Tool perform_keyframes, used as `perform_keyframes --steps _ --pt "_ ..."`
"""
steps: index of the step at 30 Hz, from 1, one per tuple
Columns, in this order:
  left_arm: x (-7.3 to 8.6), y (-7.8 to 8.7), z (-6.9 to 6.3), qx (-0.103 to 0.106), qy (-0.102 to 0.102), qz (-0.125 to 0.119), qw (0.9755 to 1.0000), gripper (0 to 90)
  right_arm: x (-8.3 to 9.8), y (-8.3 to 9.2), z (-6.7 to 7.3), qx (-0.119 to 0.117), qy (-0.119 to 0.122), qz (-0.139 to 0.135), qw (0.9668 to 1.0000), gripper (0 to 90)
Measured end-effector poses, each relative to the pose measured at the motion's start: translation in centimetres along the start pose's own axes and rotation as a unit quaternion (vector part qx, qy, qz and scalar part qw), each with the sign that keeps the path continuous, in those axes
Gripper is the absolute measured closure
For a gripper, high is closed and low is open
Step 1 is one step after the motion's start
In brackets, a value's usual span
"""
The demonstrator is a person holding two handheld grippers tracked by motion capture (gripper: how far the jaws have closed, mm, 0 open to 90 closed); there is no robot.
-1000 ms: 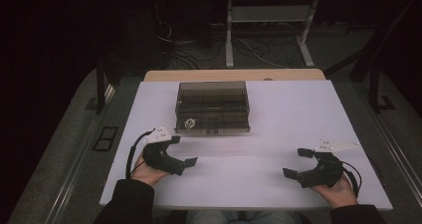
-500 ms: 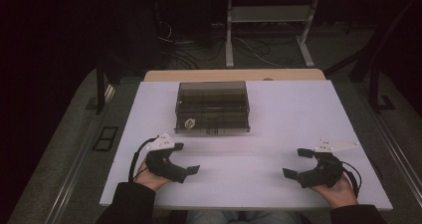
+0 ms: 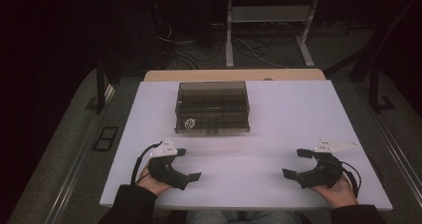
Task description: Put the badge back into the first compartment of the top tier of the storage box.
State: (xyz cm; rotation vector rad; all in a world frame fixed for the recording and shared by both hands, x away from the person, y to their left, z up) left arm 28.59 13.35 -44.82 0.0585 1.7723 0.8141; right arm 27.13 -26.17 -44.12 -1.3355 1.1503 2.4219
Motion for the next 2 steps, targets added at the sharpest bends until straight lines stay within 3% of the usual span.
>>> perform_keyframes --steps 2 --pt "0.05 0.01 0.03 0.000 -0.001 0.000 1.0000 0.0 -0.01 0.01 -0.02 0.000 0.000 -0.001 1.0000 0.3"
Point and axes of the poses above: each handheld gripper's, and its own axes: y roughly backward along the jaws, x roughly out of its underside, z roughly to its left, the point moved 4 cm from there along -y, roughly forward along the jaws, and after that the axes turned 4 degrees about -y, right-handed, at the moved point
